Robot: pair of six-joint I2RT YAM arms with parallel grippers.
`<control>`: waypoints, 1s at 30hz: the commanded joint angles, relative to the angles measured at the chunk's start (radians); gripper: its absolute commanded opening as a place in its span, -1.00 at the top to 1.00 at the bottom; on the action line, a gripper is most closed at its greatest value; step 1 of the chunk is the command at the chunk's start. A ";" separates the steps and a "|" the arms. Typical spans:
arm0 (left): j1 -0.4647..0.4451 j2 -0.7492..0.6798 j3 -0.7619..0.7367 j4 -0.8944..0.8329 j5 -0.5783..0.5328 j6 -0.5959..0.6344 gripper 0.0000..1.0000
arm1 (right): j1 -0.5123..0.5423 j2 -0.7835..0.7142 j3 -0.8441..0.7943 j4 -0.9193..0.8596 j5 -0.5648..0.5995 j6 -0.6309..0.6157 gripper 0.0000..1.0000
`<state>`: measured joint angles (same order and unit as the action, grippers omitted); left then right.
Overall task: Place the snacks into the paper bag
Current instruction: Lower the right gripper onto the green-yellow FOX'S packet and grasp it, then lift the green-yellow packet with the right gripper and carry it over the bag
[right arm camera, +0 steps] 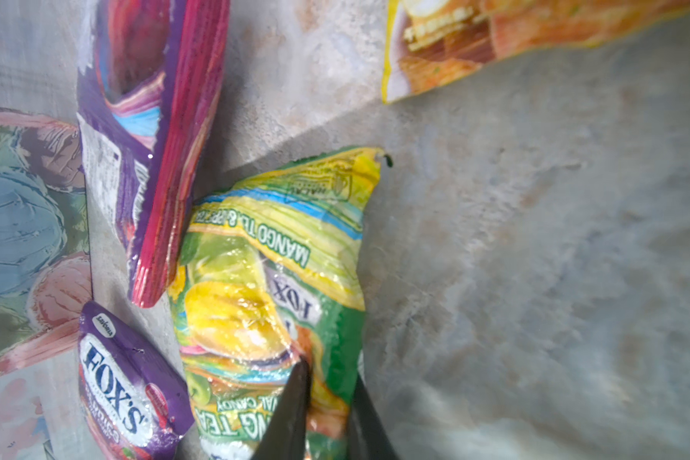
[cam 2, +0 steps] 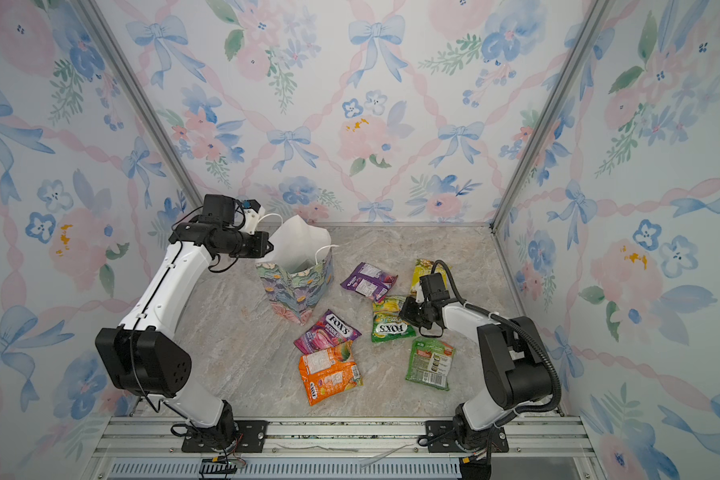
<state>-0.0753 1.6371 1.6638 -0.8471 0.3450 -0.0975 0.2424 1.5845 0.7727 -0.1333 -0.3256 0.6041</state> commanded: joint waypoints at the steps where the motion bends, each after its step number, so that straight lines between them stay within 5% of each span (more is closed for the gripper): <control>1: 0.001 -0.024 -0.019 -0.016 0.003 0.017 1.00 | 0.003 -0.032 -0.009 -0.020 0.006 0.001 0.87; 3: 0.000 -0.025 -0.021 -0.015 0.003 0.017 1.00 | 0.005 -0.057 -0.007 -0.036 0.009 -0.001 1.00; 30: 0.001 -0.016 -0.027 -0.015 0.004 0.017 1.00 | 0.133 -0.402 0.186 -0.304 0.165 0.003 1.00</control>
<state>-0.0750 1.6325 1.6566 -0.8436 0.3450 -0.0975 0.3607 1.2190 0.9039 -0.4026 -0.1932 0.6064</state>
